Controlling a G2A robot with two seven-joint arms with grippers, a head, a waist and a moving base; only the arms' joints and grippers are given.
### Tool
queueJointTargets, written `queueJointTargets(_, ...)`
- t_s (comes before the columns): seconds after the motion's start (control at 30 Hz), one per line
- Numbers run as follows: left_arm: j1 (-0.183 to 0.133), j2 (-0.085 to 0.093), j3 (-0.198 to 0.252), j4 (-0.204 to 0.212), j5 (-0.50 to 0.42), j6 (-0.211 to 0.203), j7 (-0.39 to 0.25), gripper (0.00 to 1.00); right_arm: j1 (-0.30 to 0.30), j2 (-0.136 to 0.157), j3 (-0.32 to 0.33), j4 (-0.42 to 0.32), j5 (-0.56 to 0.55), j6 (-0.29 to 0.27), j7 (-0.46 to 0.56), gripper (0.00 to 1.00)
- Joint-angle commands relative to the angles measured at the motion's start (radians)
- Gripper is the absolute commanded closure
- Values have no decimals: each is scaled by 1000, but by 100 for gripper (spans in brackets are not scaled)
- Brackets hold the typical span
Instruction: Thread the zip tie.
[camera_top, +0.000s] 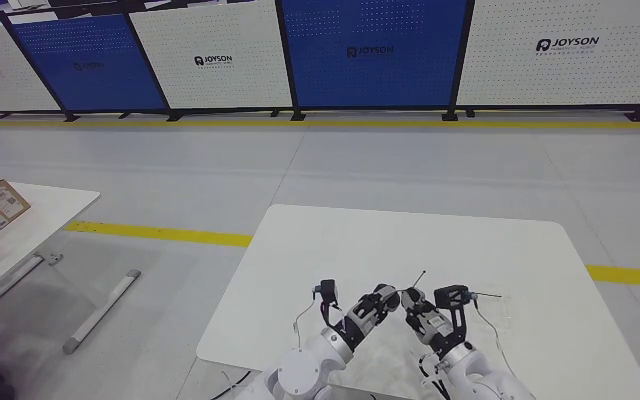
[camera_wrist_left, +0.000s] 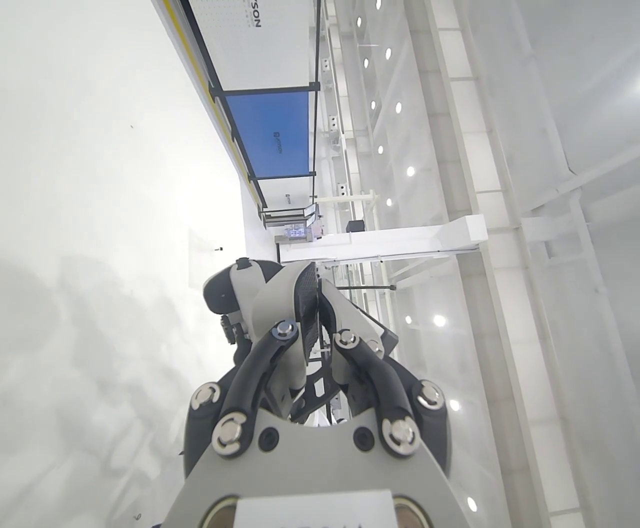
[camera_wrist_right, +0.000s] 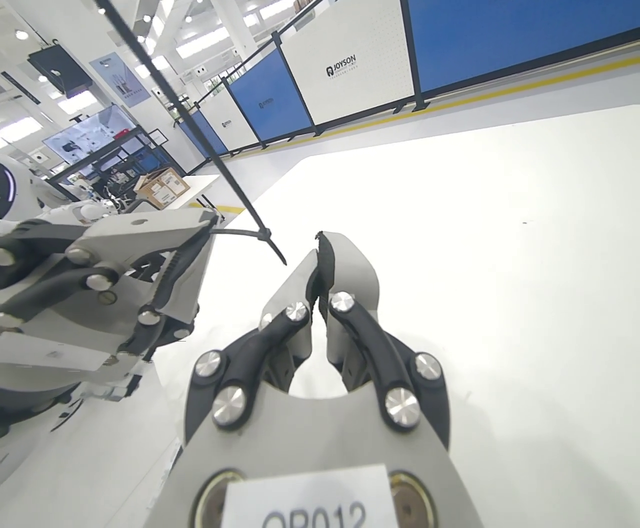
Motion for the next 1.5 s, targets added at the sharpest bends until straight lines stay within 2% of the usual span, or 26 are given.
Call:
queueJointTargets(0.0, -1, 0, 0, 0, 4, 6, 1, 100, -3, 1, 2, -4, -6, 0, 2, 76)
queueJointTargets(0.13, -2, 0, 5, -2, 13, 11, -1, 100, -5, 1, -1, -20, -20, 17, 5, 71)
queueJointTargets(0.2, -3, 0, 7, -2, 15, 12, 0, 100, -3, 1, -2, -26, -23, 23, 8, 72)
queueJointTargets(0.3, -3, 0, 8, -1, 17, 12, 1, 100, -1, 0, -5, -32, -25, 30, 8, 80)
queueJointTargets(0.47, -4, 0, 6, 6, 17, 14, 5, 100, -2, 0, -7, -34, -30, 33, 0, 79)
queueJointTargets(0.57, -8, -1, 1, 11, 9, 14, 26, 100, -10, 1, -5, -33, -35, 27, -7, 75)
queueJointTargets(0.8, -19, -4, 5, 22, 3, 14, 40, 100, -18, 4, 4, -27, -44, 2, -14, 76)
queueJointTargets(1.07, -23, -7, 15, 27, 14, 20, 44, 100, -12, 5, 5, -41, -44, 7, -7, 80)
queueJointTargets(1.27, -21, -7, 19, 25, 22, 20, 43, 100, 4, 3, -4, -34, -43, 19, 12, 78)
queueJointTargets(1.37, -20, -7, 21, 23, 25, 20, 42, 100, 11, 1, -7, -31, -41, 24, 18, 83)
queueJointTargets(1.4, -19, -7, 21, 23, 25, 20, 42, 100, 12, 1, -7, -30, -41, 25, 19, 88)
queueJointTargets(1.43, -19, -7, 21, 23, 26, 19, 41, 100, 13, 1, -8, -30, -41, 26, 20, 100)
queueJointTargets(1.47, -19, -7, 21, 23, 25, 19, 41, 100, 14, 1, -9, -30, -42, 27, 20, 100)
